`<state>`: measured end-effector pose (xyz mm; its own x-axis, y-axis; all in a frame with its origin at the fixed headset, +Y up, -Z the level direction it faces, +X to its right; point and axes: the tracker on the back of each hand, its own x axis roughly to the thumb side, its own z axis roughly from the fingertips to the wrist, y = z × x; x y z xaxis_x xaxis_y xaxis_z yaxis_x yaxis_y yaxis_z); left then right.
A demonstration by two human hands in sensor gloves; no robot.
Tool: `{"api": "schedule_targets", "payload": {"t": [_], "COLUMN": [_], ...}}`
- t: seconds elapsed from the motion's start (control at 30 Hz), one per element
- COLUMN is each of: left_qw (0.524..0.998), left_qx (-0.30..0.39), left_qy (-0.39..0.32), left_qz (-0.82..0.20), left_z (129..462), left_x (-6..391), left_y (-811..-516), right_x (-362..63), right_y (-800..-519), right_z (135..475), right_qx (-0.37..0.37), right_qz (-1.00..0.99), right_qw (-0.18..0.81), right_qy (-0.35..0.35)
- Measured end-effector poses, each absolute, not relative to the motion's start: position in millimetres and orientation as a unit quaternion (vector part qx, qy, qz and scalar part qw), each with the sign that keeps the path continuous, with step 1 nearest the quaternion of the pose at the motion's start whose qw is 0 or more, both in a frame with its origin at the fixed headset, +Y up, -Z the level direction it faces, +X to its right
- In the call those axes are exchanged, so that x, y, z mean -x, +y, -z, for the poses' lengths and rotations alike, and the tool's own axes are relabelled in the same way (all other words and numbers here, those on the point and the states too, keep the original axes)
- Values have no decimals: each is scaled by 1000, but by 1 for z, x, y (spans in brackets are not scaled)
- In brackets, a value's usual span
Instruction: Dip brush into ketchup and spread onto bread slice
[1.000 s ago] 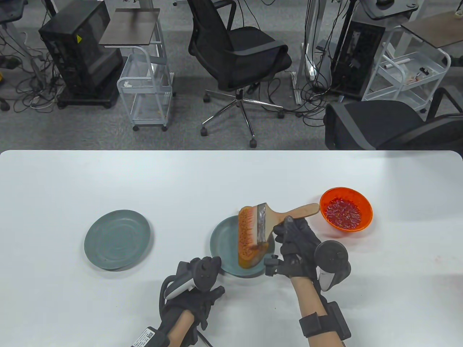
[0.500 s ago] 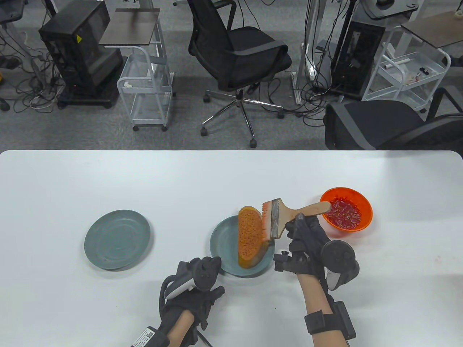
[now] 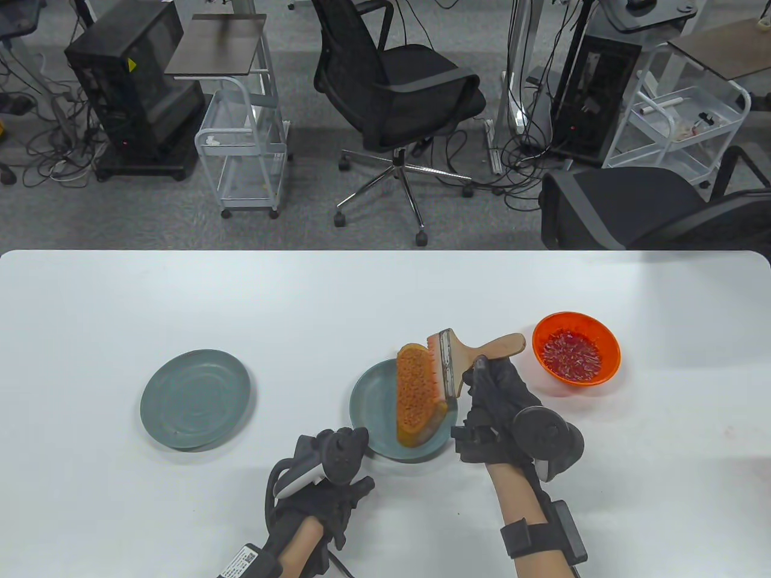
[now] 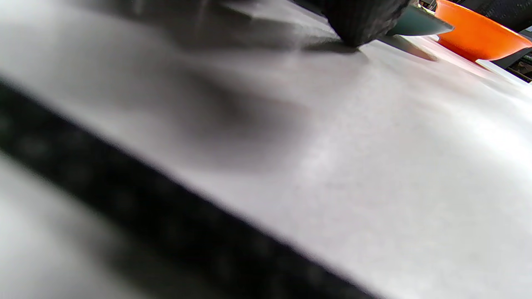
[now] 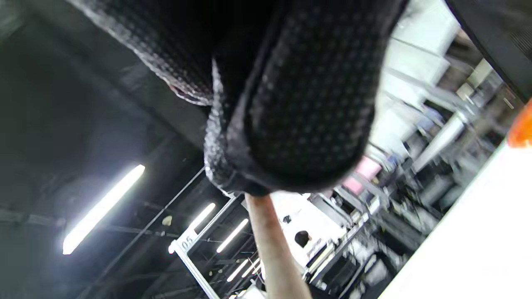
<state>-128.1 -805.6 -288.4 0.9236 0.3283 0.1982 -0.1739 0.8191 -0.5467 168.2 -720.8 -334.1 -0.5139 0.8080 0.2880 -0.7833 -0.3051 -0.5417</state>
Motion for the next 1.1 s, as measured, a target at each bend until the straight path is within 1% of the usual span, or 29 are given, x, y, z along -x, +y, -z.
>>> {"api": "schedule_targets", "payload": {"t": [0.1, 0.13, 0.23, 0.27, 0.4, 0.47, 0.53, 0.67, 0.77, 0.9, 1.0, 1.03, 1.1], "left_qw": [943, 943, 943, 943, 943, 943, 943, 943, 943, 943, 943, 943, 943], "left_qx": [269, 269, 268, 268, 268, 269, 269, 270, 270, 269, 269, 270, 271], "left_qy": [-143, -143, -144, -144, -144, -144, -144, -143, -143, -144, -144, -143, -143], "left_qz": [-132, -132, -134, -134, -134, -134, -133, -131, -132, -134, -132, -131, -130], "left_z": [288, 288, 288, 288, 288, 288, 288, 289, 288, 288, 288, 289, 289], "left_x": [128, 128, 128, 128, 128, 128, 128, 127, 128, 128, 128, 128, 128], "left_y": [-806, -806, -806, -806, -806, -806, -806, -806, -806, -806, -806, -806, -806], "right_x": [-157, -154, -153, -155, -176, -184, -187, -174, -161, -166, -183, -187, -190], "right_y": [-736, -739, -744, -744, -736, -732, -732, -743, -750, -746, -734, -731, -730], "right_z": [340, 341, 344, 344, 341, 340, 339, 342, 345, 344, 341, 339, 338], "right_qx": [54, 54, 52, 52, 63, 61, 68, 79, 69, 74, 68, 68, 75], "right_qz": [-763, -763, -792, -801, -820, -827, -818, -781, -788, -803, -829, -829, -814], "right_qw": [592, 598, 559, 545, 473, 445, 471, 562, 568, 534, 462, 455, 483], "right_qy": [-253, -240, -239, -244, -316, -338, -323, -260, -227, -252, -309, -318, -313]}}
